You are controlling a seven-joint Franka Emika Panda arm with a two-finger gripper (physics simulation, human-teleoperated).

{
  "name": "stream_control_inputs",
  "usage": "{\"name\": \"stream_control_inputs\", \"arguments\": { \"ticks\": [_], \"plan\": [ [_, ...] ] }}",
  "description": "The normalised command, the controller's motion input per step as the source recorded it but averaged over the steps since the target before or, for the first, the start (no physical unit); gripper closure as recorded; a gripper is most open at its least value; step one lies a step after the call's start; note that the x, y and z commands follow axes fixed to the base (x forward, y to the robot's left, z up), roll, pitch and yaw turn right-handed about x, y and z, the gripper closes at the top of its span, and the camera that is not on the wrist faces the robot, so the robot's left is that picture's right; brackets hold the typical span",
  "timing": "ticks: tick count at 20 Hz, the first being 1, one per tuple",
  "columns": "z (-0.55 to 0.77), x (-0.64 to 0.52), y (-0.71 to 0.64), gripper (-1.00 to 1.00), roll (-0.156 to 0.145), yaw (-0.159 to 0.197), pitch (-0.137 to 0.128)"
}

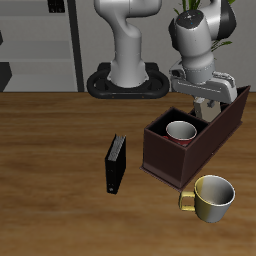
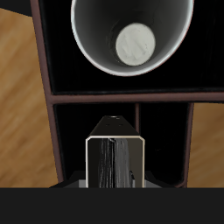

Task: Place the red mug into the left desk caddy's right compartment and place the yellow book into the left desk caddy's back compartment

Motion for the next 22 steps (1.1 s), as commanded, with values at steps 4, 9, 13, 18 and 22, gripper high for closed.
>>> {"name": "stream_control_inputs", "arguments": {
  "ticks": [4, 9, 13, 18, 22],
  "plan": [
    [-0.22, 0.09, 0.02, 1.00, -0.003, 0.028, 0.028],
    [-0.08, 0.02, 0.04, 1.00, 0.022, 0.018, -0.004],
    [-0.05, -0.01, 0.00, -1.00, 0.009, 0.000, 0.027],
    [0.08, -0.07, 0.04, -1.00, 0.004, 0.014, -0.015],
    [0.08, -0.09, 0.01, -1.00, 0.006, 0.012, -0.019]
  ]
}}
